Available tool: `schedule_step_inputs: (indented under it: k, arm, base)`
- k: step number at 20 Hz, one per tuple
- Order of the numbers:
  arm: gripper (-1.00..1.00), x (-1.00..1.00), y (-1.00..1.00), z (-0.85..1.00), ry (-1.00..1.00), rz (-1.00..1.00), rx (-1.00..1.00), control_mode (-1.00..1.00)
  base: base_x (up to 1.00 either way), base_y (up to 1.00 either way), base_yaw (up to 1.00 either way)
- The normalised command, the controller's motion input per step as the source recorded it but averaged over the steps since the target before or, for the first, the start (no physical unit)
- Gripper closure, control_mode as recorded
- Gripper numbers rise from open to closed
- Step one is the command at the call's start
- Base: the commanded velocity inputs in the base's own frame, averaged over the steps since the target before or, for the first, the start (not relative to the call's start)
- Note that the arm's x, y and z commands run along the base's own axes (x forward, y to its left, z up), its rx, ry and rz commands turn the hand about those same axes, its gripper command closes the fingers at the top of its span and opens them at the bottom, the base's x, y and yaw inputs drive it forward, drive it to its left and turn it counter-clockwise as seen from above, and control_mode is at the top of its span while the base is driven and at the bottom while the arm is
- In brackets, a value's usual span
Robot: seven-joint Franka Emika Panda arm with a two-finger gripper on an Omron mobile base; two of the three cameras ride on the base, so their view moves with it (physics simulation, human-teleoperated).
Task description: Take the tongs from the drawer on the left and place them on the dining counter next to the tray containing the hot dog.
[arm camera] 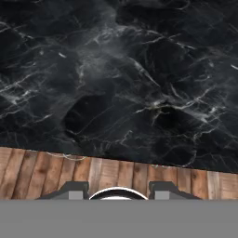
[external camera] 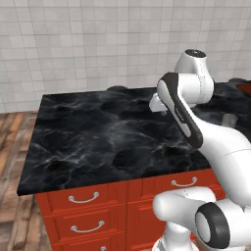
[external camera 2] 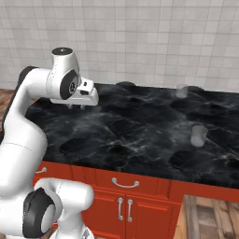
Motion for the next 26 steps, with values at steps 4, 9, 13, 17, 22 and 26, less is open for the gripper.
schedule_step_inputs:
  k: [4,9,13,17,22,26]
  arm:
    - [-1.0,-0.14,0.06,-0.19,0.0,0.0,-0.02,-1.0]
    - [-1.0,-0.42,0.68,-0.41,0.0,0.06,-0.14,-1.0]
    - [-1.0,-0.37,0.87,-0.33,0.01,0.17,-0.19,-1.0]
    - [-1.0,-0.29,0.83,-0.32,0.0,0.2,-0.19,-1.0]
    - [-1.0,-0.24,0.92,-0.57,-0.02,0.28,-0.21,-1.0]
    - [-1.0,-0.28,0.73,-0.65,-0.08,0.32,-0.23,-1.0]
  base:
    - [0.0,0.0,0.0]
    - [0.0,0.0,0.0]
    - [0.0,0.0,0.0]
    - [0.0,0.0,0.0]
    - [0.0,0.0,0.0]
    - [0.0,0.0,0.0]
